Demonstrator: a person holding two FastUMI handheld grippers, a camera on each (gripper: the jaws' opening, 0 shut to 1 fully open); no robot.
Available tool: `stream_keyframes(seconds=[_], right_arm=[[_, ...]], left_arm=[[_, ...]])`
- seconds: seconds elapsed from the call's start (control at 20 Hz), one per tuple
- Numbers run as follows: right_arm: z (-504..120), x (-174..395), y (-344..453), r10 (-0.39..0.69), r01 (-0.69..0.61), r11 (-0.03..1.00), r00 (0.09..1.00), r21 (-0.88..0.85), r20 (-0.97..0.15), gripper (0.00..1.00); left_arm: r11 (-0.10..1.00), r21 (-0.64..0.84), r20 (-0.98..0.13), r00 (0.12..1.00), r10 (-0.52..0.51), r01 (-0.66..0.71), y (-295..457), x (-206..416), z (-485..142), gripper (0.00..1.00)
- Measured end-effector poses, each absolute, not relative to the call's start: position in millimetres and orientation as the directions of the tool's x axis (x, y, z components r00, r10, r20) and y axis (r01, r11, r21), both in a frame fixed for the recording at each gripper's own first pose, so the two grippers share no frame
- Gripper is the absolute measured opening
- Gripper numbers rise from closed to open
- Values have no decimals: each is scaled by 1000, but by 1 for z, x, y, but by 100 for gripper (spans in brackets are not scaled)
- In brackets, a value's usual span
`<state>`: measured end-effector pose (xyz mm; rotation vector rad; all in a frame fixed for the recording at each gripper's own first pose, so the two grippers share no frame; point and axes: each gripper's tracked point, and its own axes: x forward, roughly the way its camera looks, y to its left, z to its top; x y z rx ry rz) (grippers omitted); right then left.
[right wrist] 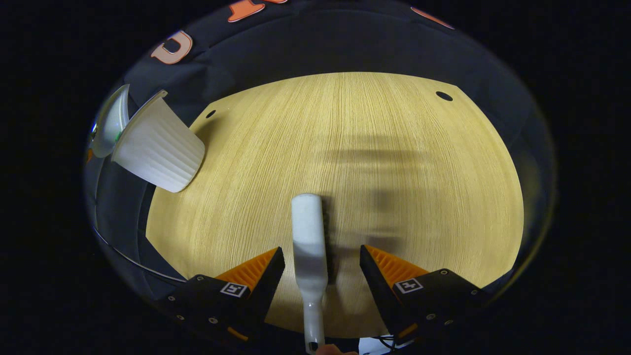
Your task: Pick up the small broom and dustpan from the desktop, sweep the trash into the dustpan with the broom, and then empty the trash into the garbage bin.
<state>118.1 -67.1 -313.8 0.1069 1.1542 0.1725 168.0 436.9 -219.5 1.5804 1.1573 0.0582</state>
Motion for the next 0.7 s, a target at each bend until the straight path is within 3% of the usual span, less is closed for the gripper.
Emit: stream_keyframes(seconds=[0.1,0.3,0.45,0.7], right_arm=[[-312,118,-66,195,-82,981,398,176,-897,93],[-308,115,-63,220,-73,975,397,209,-891,93],[-305,112,-62,231,-69,973,390,222,-892,93],[-298,109,-57,259,-96,966,404,241,-877,93]], left_arm=[[149,785,-524,515,679,602,438,166,-226,24],[497,740,-671,450,589,453,415,130,-270,24],[702,635,-755,453,474,322,385,115,-303,25],[904,368,-833,510,216,219,313,115,-335,25]])
